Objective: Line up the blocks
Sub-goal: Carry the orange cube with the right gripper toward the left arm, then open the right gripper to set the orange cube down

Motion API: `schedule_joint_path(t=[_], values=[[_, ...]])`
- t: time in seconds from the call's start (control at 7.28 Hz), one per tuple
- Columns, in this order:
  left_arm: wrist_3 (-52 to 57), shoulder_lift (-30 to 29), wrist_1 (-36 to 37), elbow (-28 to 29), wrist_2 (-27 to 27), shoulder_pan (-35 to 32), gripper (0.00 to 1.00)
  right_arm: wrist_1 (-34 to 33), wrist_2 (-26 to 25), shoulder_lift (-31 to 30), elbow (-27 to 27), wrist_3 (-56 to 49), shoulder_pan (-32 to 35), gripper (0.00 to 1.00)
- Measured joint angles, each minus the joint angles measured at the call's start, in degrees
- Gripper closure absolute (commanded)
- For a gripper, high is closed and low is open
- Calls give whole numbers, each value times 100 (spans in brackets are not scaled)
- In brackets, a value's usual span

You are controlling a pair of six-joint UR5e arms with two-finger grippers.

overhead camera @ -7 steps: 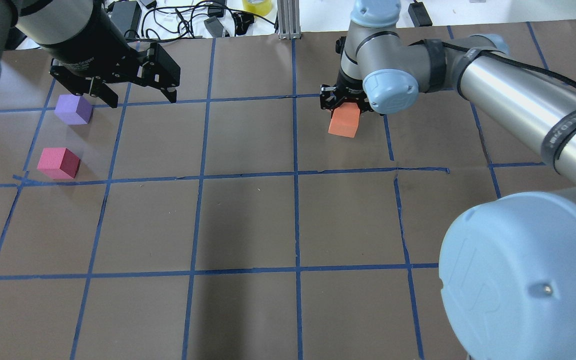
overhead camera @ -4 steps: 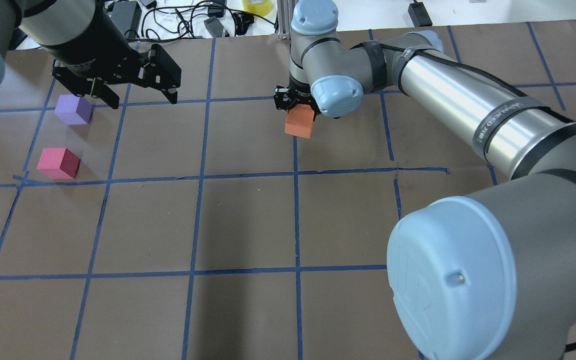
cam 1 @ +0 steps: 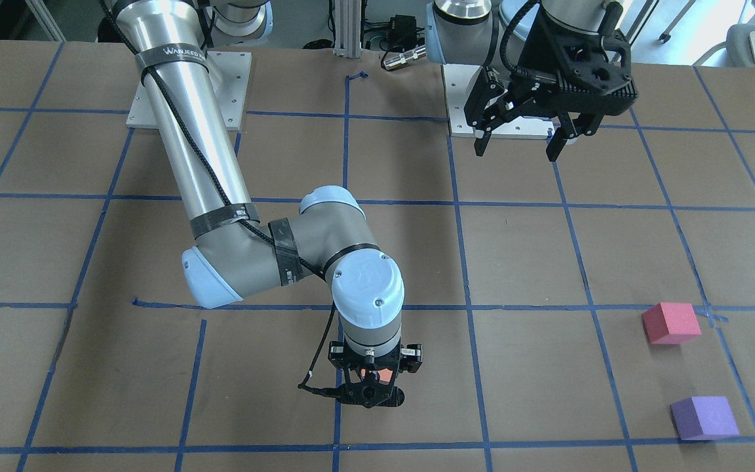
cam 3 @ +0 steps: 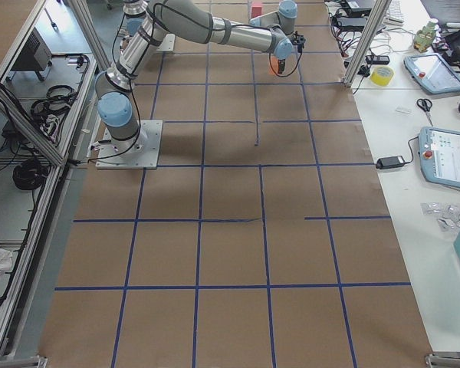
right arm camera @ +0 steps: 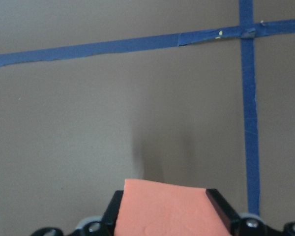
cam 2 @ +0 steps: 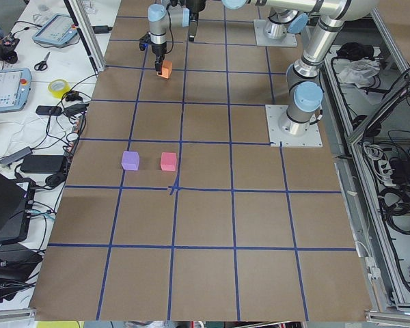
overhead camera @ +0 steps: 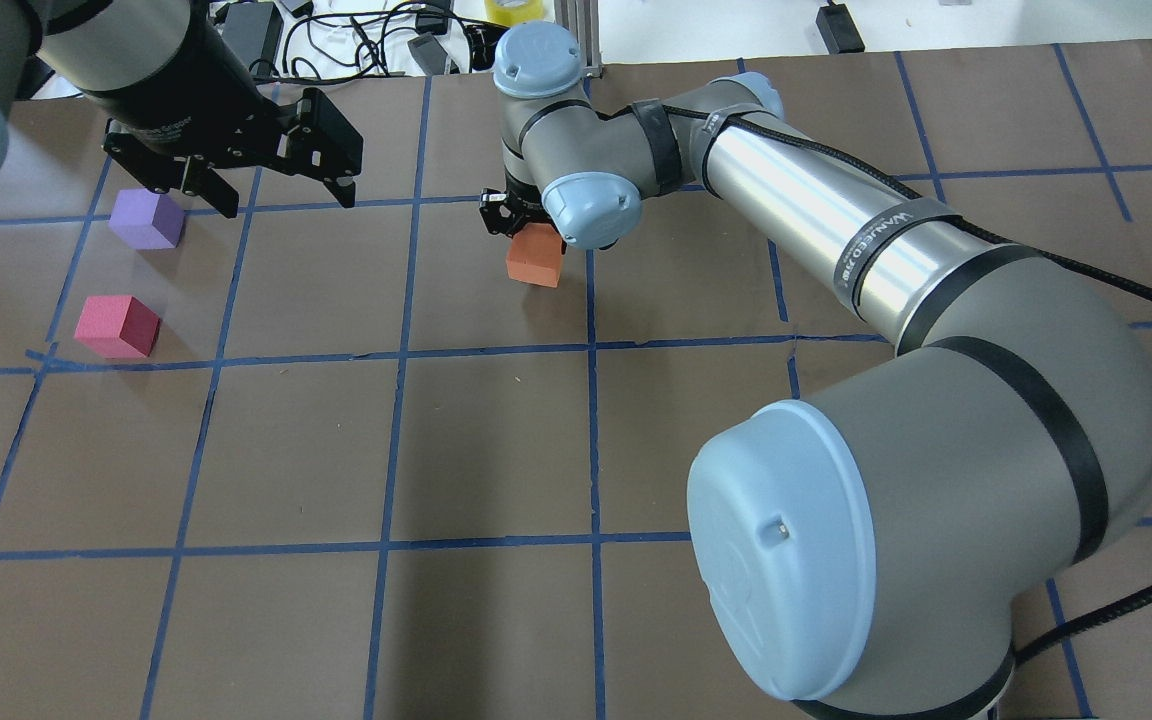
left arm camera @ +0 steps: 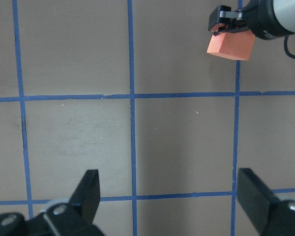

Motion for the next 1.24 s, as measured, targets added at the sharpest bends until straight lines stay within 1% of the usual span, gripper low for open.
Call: schedule_joint_path(t=[0.14, 0.41, 0.69, 0.96, 1.24], values=[[-1, -6, 0, 0, -1, 0, 0, 1, 7, 89, -68, 31, 34, 0], [8, 11, -2, 0, -7, -3, 0, -4, -21, 125, -106, 55, 55, 0], [9, 6, -2, 8, -9, -8, 0, 28, 26, -5, -115, 114, 77, 0], [12, -30, -4, 5, -4, -9, 0, 400, 104, -434, -100, 156, 53, 0], [13, -34, -4, 1, -3, -9, 0, 905, 88, -1042, -32, 2, -175, 0]])
